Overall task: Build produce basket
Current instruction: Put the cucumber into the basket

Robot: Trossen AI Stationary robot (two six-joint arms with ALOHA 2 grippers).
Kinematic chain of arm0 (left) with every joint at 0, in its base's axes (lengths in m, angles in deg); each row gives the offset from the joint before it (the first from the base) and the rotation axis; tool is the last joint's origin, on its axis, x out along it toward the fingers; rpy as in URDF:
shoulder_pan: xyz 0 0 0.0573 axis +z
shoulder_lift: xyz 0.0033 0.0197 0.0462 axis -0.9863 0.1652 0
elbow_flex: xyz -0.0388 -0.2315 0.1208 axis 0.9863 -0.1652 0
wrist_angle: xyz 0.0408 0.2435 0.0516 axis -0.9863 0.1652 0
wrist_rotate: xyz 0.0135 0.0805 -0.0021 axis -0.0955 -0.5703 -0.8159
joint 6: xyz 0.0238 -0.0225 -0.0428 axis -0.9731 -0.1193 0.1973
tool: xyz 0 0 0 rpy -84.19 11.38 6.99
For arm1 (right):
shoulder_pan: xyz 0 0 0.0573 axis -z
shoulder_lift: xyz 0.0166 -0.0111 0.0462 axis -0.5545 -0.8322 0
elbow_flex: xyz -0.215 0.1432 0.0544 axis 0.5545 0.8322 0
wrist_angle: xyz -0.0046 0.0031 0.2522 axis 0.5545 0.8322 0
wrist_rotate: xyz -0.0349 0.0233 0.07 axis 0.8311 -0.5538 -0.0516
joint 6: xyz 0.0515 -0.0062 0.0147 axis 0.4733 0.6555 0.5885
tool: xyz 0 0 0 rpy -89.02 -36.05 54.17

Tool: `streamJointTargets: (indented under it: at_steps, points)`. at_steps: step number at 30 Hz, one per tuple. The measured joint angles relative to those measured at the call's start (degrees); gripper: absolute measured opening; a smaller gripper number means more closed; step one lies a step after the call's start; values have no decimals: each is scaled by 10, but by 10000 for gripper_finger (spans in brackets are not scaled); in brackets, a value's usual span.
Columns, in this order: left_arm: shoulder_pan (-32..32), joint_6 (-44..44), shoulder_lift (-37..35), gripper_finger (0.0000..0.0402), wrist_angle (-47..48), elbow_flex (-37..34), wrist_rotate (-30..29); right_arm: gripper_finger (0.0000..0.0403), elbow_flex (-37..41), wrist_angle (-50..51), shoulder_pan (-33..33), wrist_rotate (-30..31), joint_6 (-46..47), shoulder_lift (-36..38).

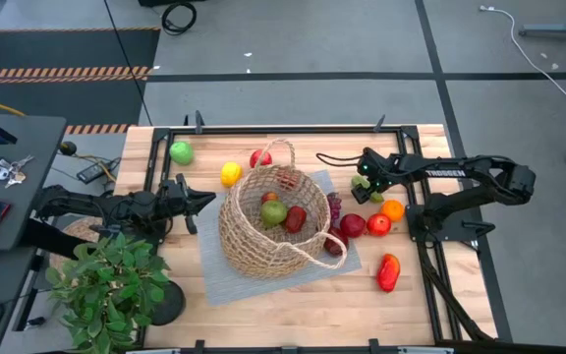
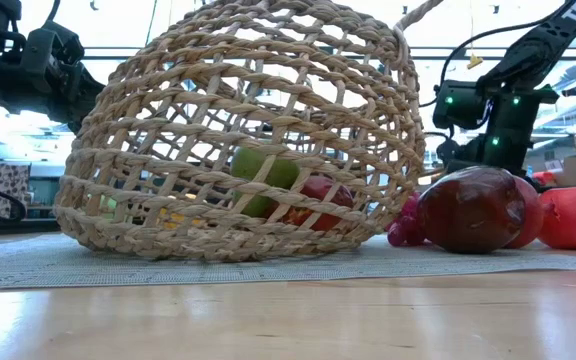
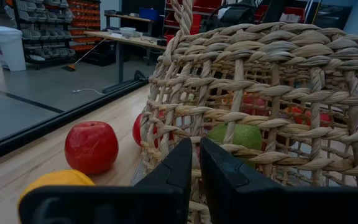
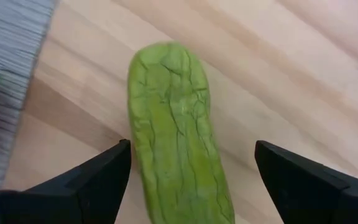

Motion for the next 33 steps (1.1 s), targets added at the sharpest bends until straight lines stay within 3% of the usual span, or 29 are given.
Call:
streamJointTargets:
  at_steps: [4,11,17,25,33]
  points:
    - [0,0,0,36,0,0,0,314,-1,-4,-1,1,-1,-24]
    - [0,0,0,35,0,0,0,221,-1,-1,-1,11,-6,-26]
    - [0,0,0,40,0,0,0,164,-8,6,-2,-45,-17,13]
    - [0,0,0,32,0,0,0,161,-53,0,-4,-43,-35,99]
    - [0,0,0,40,0,0,0,162,-58,-124,-33,-57,-87,188]
